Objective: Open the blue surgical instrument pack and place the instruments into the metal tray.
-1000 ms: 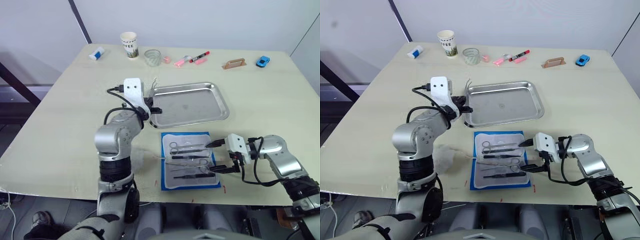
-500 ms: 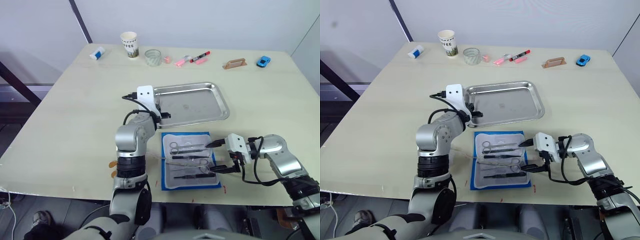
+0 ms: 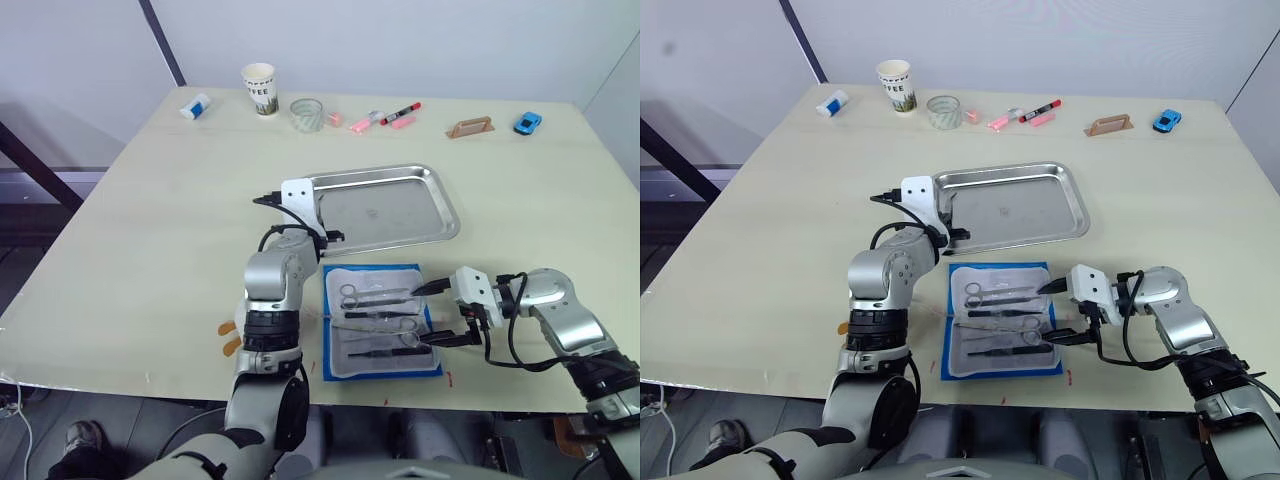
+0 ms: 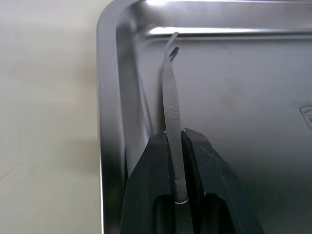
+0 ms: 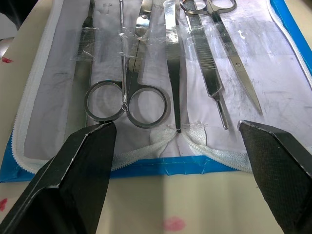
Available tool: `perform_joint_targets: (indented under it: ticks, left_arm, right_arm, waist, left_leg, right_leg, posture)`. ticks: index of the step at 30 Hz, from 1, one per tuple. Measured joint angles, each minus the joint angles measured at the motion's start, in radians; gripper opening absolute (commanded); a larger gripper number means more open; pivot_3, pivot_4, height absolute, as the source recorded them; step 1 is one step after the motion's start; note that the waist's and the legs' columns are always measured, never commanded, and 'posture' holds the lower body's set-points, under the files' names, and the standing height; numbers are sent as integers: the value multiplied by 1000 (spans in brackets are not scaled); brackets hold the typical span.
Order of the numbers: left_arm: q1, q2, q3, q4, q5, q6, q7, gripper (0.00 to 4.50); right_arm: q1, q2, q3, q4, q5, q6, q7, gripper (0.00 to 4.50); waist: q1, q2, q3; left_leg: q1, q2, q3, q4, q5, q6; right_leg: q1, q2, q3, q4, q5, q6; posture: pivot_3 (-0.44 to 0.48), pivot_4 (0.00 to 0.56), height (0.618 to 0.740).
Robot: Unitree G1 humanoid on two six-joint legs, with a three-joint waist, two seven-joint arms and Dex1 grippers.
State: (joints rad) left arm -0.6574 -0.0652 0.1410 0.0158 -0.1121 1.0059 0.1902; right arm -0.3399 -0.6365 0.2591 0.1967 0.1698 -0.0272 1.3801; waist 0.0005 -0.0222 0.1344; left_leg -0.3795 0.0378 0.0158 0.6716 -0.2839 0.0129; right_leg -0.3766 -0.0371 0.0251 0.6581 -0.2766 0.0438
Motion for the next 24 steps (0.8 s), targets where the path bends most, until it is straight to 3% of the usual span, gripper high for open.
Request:
perform_joint_targets:
  ticks: [15, 22, 24]
  left_arm:
    - [-12, 2, -33, 34, 35, -9, 5, 27]
    - [-13, -5, -35, 30, 33, -7, 5, 2581]
    - [-12, -5, -44, 17, 34, 4, 1, 2581]
  right_arm:
    - [0, 0, 0, -1, 0, 2, 1, 4396]
    - [0, 0, 0, -1, 0, 2, 1, 4396]
    - [-1, 0, 1, -1, 0, 2, 3, 4396]
  waist:
    - [0, 0, 0]
    - [0, 0, 0]
    - [-1, 0, 0]
  left_leg:
    - [0, 0, 0, 0, 0, 0]
    - [0, 0, 0, 0, 0, 0]
    - [0, 0, 0, -1, 0, 0]
  right_leg:
    - [0, 0, 0, 0, 0, 0]
    - [0, 0, 0, 0, 0, 0]
    - [0, 0, 0, 0, 0, 0]
  posture:
    - [0, 150, 740]
    - [0, 150, 740]
    - [0, 150, 740]
